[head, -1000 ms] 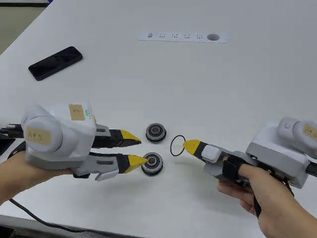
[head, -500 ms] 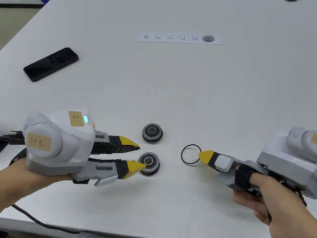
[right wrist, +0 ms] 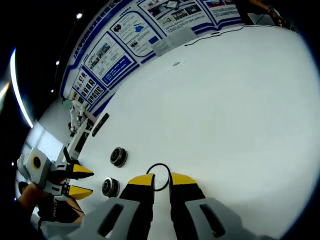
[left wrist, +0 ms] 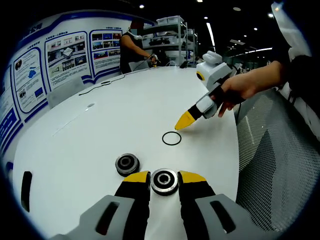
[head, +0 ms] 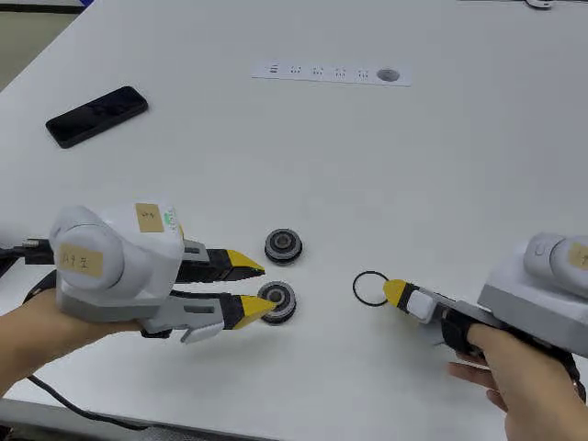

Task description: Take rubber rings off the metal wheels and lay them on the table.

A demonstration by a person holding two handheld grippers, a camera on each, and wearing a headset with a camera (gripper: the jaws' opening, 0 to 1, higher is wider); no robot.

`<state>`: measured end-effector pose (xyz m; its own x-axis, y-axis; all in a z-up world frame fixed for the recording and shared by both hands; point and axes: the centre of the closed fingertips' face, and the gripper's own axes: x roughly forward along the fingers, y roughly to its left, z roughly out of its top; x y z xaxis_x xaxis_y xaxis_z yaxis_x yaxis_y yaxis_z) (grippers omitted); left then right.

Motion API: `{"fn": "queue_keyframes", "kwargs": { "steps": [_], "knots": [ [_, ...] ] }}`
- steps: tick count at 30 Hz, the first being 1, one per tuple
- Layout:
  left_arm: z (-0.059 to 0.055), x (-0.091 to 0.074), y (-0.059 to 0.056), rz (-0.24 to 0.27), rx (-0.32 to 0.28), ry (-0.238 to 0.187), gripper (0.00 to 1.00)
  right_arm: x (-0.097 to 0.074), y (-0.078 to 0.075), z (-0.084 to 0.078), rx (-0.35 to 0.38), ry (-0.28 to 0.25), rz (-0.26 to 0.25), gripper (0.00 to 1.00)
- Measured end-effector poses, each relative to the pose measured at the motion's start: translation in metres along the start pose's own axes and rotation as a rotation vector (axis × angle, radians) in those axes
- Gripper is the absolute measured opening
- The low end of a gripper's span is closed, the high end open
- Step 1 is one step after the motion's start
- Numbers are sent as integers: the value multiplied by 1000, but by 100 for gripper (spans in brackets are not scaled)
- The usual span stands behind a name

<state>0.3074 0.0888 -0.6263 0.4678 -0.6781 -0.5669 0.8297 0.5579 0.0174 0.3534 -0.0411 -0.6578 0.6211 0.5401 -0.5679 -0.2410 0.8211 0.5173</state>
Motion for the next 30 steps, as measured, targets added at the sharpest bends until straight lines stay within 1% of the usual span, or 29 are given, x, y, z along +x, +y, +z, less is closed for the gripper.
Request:
{"fn": "queue_keyframes", "kwargs": {
  "steps": [1,3,5,7,8,11,13,15,16,20,22,26,30],
  "knots": [
    [-1,0,0,1,1,3,23,-1,5,0,19,1,12,13],
    [-1,1,0,-1,8,13,23,-1,17,5,52,-18,64,14],
    [-3,1,0,-4,6,19,23,-3,24,7,40,-24,85,14],
    [-3,2,-1,-11,-2,14,22,-4,43,12,2,-53,160,13],
    [-3,3,0,-9,-4,12,22,-4,50,12,17,-48,187,13],
    [-6,5,3,-9,4,26,22,-1,61,14,26,-50,230,14],
    [-8,6,2,-21,21,41,22,1,64,12,23,-39,242,15],
    [-8,7,2,-24,27,44,22,1,67,10,22,-32,258,15],
    [-9,7,2,-28,31,48,22,1,68,6,24,-19,264,15],
    [-10,11,2,-33,36,59,21,2,67,-3,18,10,260,14],
    [-11,12,3,-35,41,66,20,2,66,-6,27,20,266,14],
    [-13,16,1,-49,46,82,20,2,65,-6,31,24,264,14],
    [-13,19,0,-57,42,82,19,3,65,-4,55,27,273,14]
  ]
}}
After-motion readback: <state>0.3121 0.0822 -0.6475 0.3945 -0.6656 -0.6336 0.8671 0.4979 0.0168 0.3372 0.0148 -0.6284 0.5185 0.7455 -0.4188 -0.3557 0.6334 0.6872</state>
